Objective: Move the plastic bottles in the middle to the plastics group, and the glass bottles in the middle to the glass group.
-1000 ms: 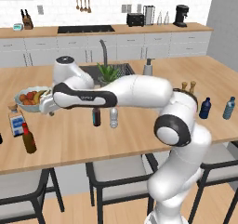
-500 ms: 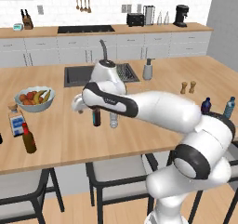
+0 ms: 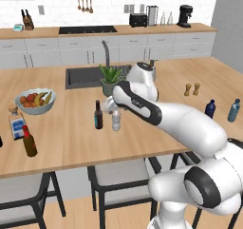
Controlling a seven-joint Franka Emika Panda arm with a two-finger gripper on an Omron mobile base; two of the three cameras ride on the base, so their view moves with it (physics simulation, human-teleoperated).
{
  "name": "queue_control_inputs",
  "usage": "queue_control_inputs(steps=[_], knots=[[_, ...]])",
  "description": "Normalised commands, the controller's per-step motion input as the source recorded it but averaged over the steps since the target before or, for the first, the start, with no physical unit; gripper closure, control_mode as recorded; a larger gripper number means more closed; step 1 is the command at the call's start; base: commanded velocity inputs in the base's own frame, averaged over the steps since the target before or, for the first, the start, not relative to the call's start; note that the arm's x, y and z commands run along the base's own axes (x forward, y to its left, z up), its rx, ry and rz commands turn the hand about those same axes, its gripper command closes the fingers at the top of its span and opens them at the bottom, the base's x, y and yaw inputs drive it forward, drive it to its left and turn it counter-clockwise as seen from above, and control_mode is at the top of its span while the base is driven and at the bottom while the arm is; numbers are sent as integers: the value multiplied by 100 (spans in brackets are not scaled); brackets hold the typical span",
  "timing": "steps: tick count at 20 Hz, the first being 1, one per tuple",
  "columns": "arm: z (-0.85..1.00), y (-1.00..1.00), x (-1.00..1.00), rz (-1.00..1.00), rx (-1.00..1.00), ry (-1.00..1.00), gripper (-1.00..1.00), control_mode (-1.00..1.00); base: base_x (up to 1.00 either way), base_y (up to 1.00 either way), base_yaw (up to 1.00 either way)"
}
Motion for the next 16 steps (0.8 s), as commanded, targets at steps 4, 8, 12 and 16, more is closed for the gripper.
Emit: queue_control_inputs(steps=[4, 8, 12, 16], knots=[[0, -67, 1, 0, 0, 0, -100, -100, 0, 0, 0], [0, -44, 6, 0, 0, 0, -100, -100, 0, 0, 0], [-2, -16, 9, 0, -3, 0, -100, -100, 0, 0, 0], [-11, -20, 9, 0, -9, -2, -100, -100, 0, 0, 0]])
